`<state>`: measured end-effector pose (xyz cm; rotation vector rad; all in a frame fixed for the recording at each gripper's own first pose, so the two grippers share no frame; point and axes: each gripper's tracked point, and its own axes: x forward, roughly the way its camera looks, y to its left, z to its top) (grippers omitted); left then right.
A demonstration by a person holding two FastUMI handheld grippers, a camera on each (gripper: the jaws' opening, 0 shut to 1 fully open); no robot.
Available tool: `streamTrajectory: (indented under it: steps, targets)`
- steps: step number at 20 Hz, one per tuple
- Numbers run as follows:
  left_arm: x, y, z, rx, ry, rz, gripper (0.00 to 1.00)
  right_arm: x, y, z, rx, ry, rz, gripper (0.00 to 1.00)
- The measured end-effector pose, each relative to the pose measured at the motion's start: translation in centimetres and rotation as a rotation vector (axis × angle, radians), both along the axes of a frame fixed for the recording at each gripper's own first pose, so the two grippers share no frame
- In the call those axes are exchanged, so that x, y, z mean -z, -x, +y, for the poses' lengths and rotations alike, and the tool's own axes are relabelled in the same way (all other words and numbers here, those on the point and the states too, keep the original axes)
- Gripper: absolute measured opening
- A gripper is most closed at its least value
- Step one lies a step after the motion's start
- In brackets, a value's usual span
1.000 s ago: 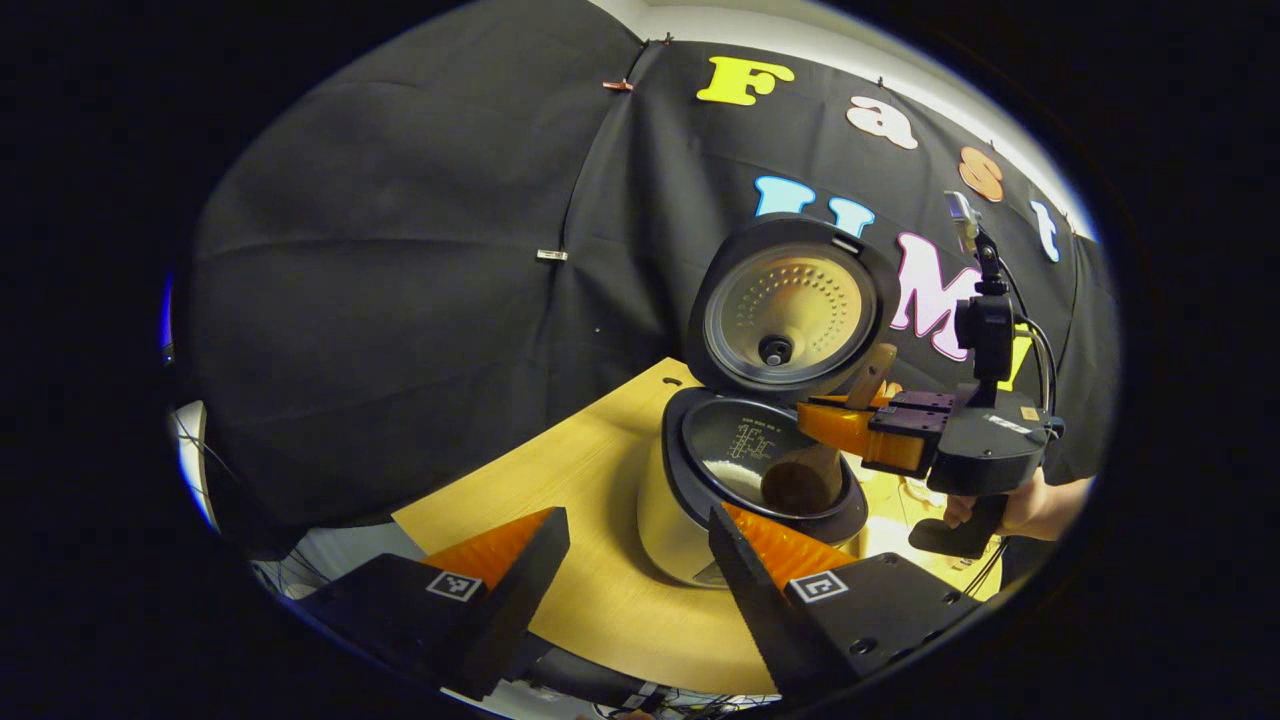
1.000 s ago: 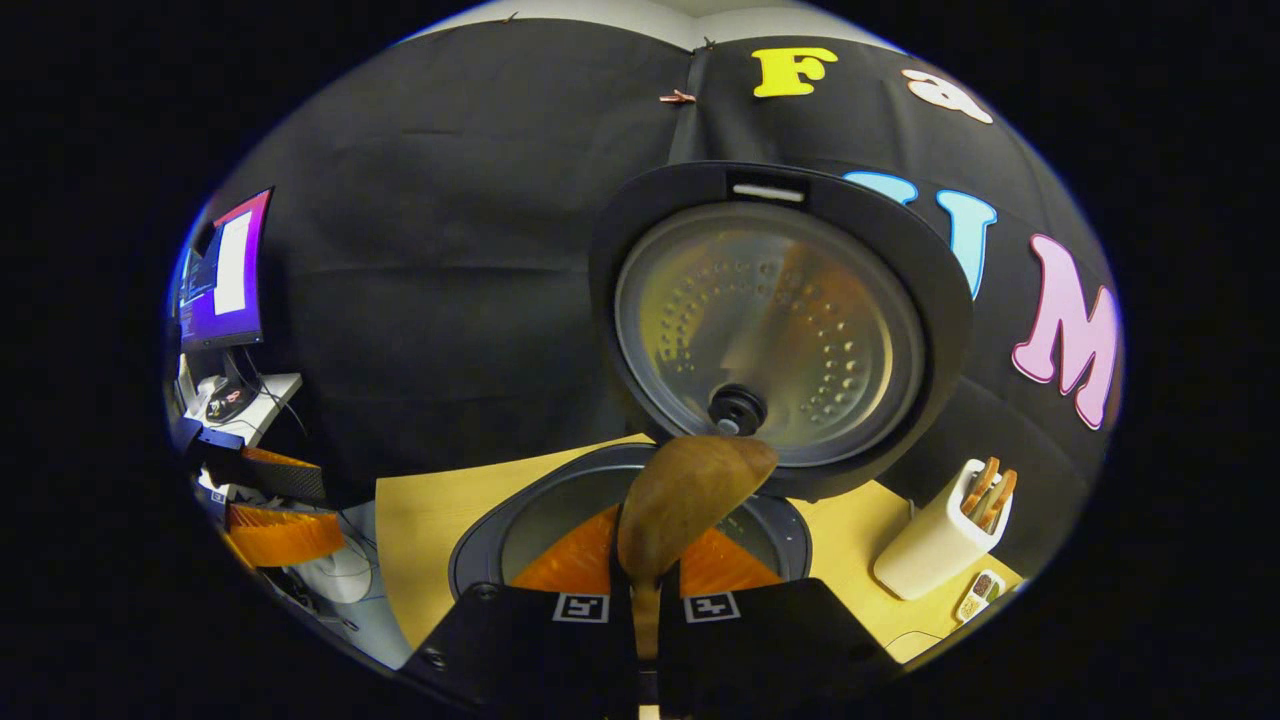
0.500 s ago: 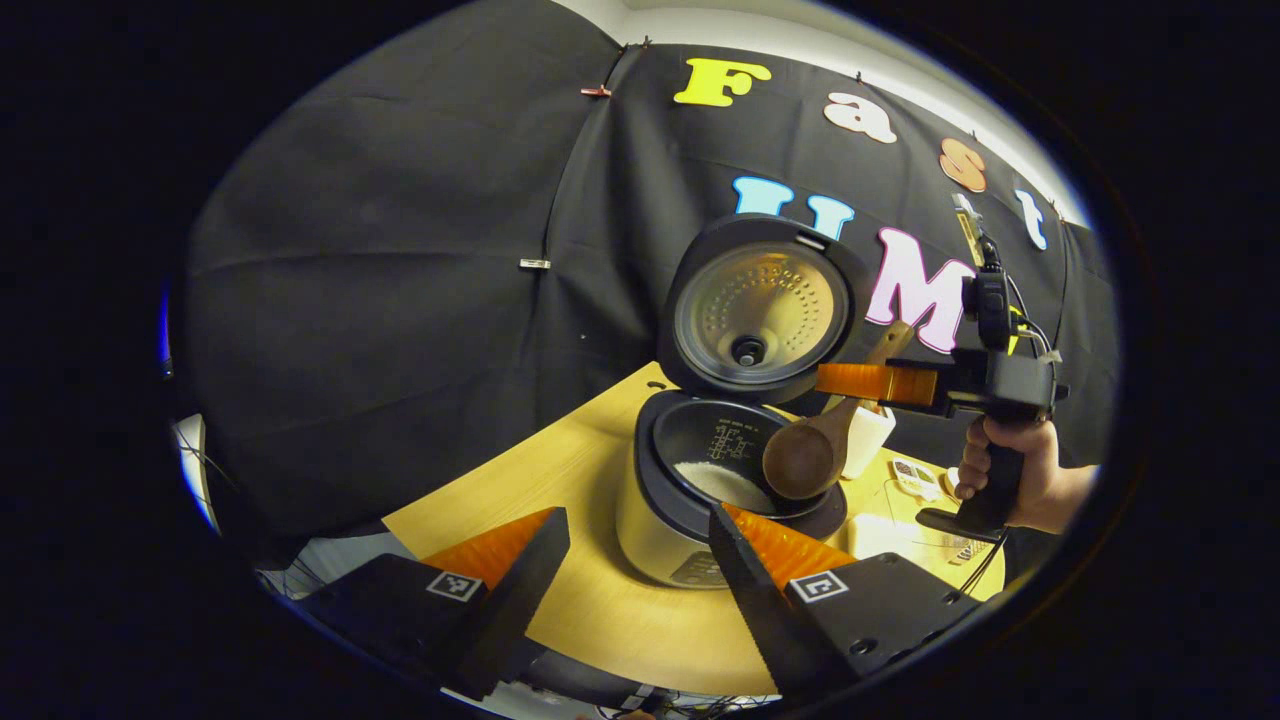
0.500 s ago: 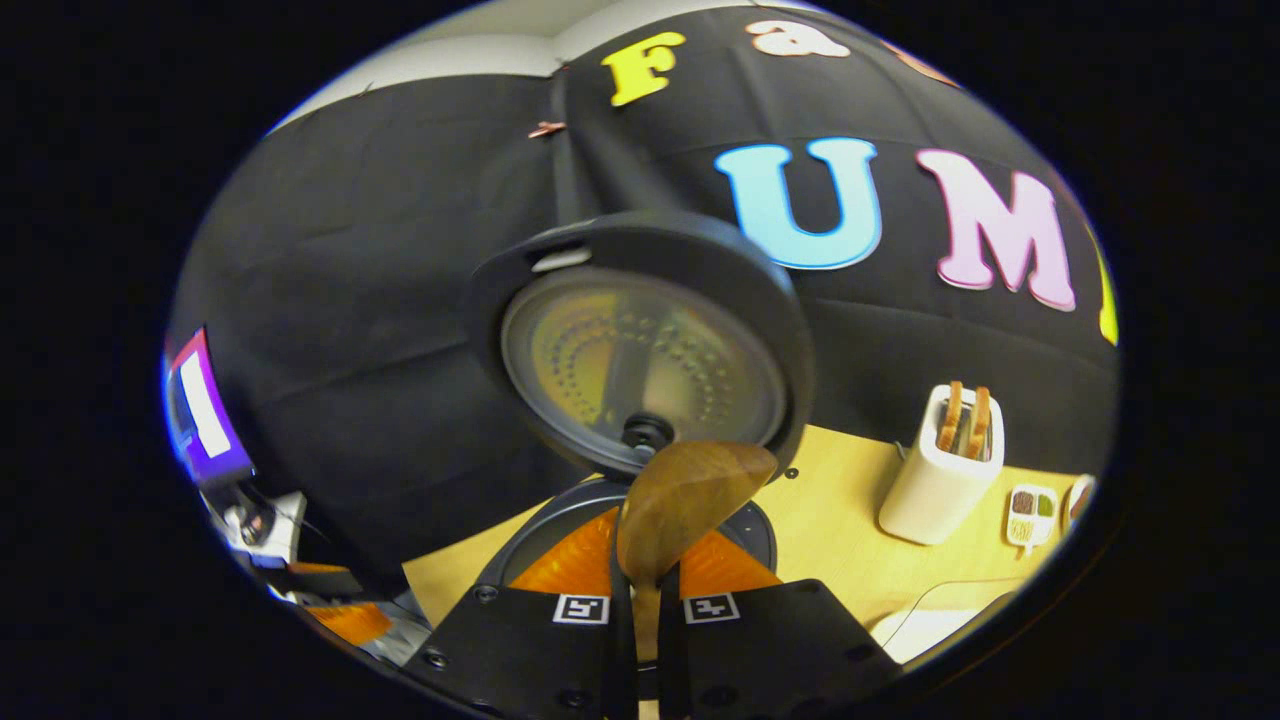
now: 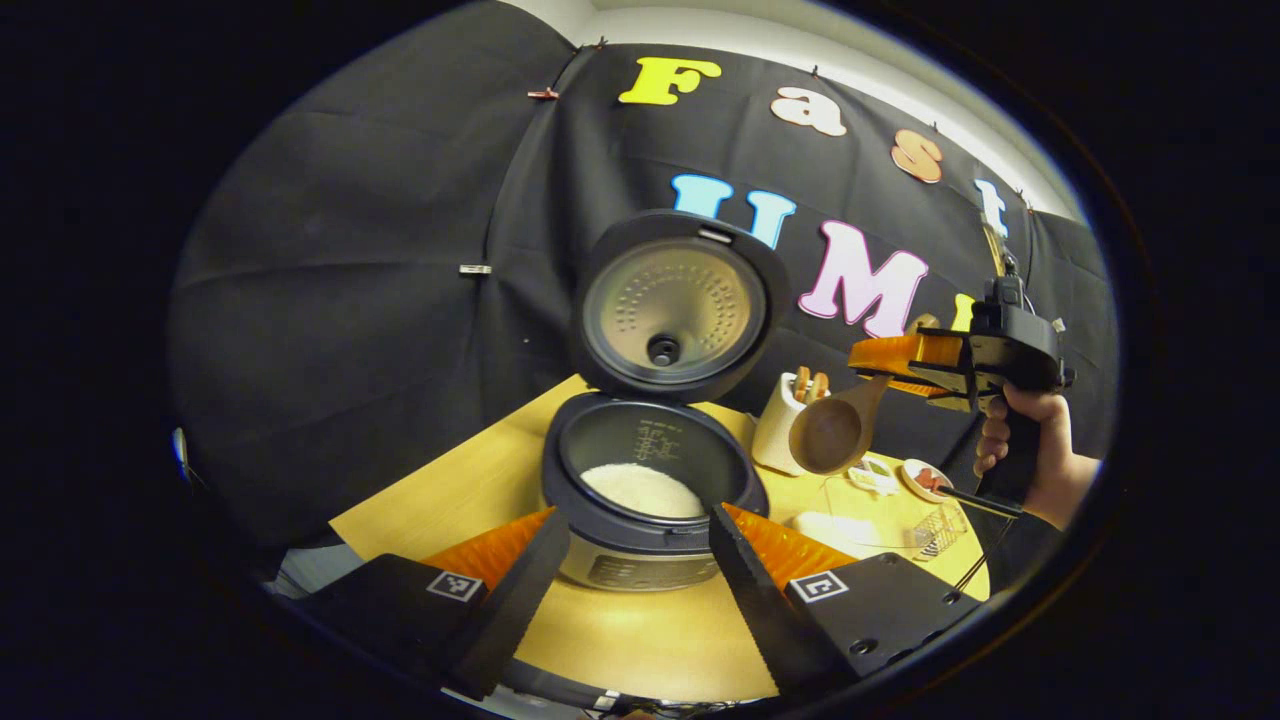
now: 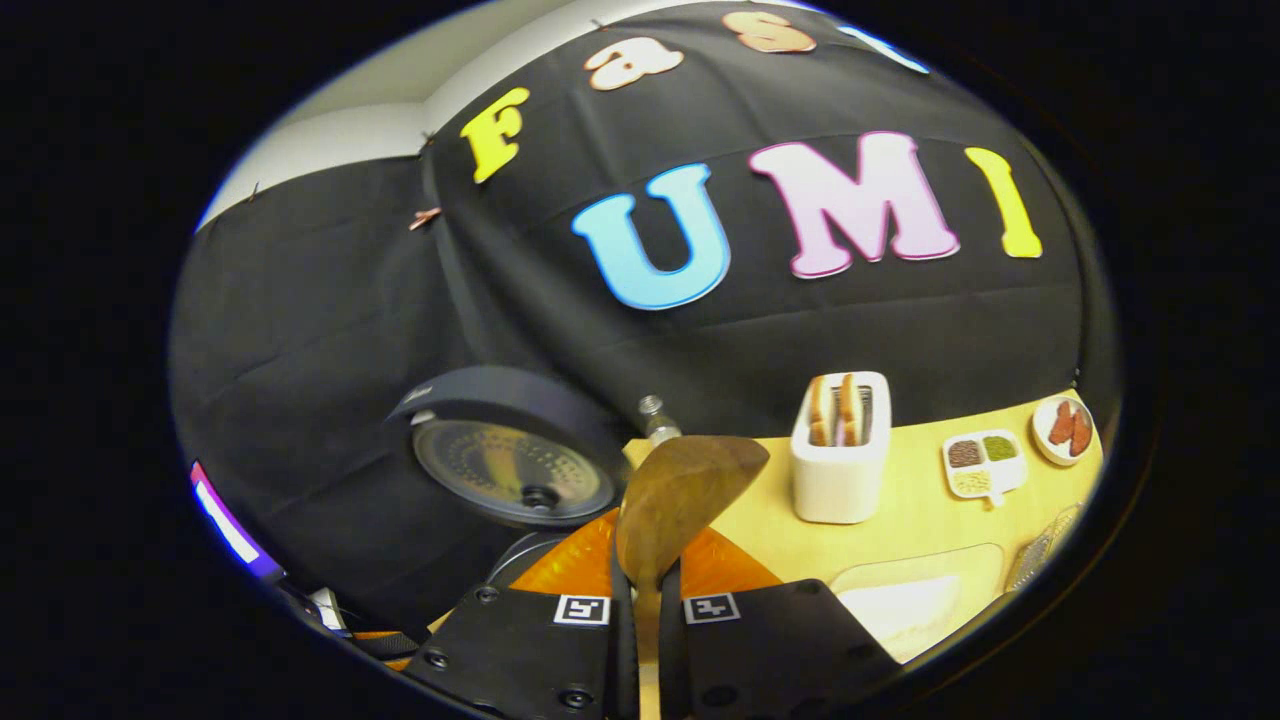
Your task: Close the left gripper, press the button to open the rice cooker; take a wooden spoon from the chopstick holder with the right hand, scoop a spoonful of rice and pour it into the rice cooker, then put the wooden spoon back into the chopstick holder.
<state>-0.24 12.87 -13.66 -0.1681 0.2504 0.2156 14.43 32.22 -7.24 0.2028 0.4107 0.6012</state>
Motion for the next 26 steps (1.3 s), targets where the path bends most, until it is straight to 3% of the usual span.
streamTrajectory:
  steps: [7, 12, 15, 20, 26]
  targets:
    - [-1.5, -3.1, -4.7, 0.086, -0.040, -0.012, 0.96, -1.5, -4.8, -17.4, 0.289, 0.012, -0.049, 0.12]
    - [-3.3, -4.9, -7.3, 0.063, -0.067, -0.038, 0.96, -1.2, -6.9, -28.5, 0.465, 0.010, -0.048, 0.12]
    - [-5.8, -5.7, -7.9, -0.005, -0.084, -0.082, 0.96, 0.5, -8.6, -34.5, 0.567, 0.013, -0.024, 0.12]
    - [-8.6, -7.0, -8.2, -0.071, -0.094, -0.132, 0.95, 4.4, -10.7, -40.7, 0.686, 0.031, 0.036, 0.12]
    - [-9.2, -8.0, -6.4, -0.126, -0.119, -0.129, 0.95, 9.2, -12.3, -43.1, 0.712, 0.085, 0.101, 0.12]
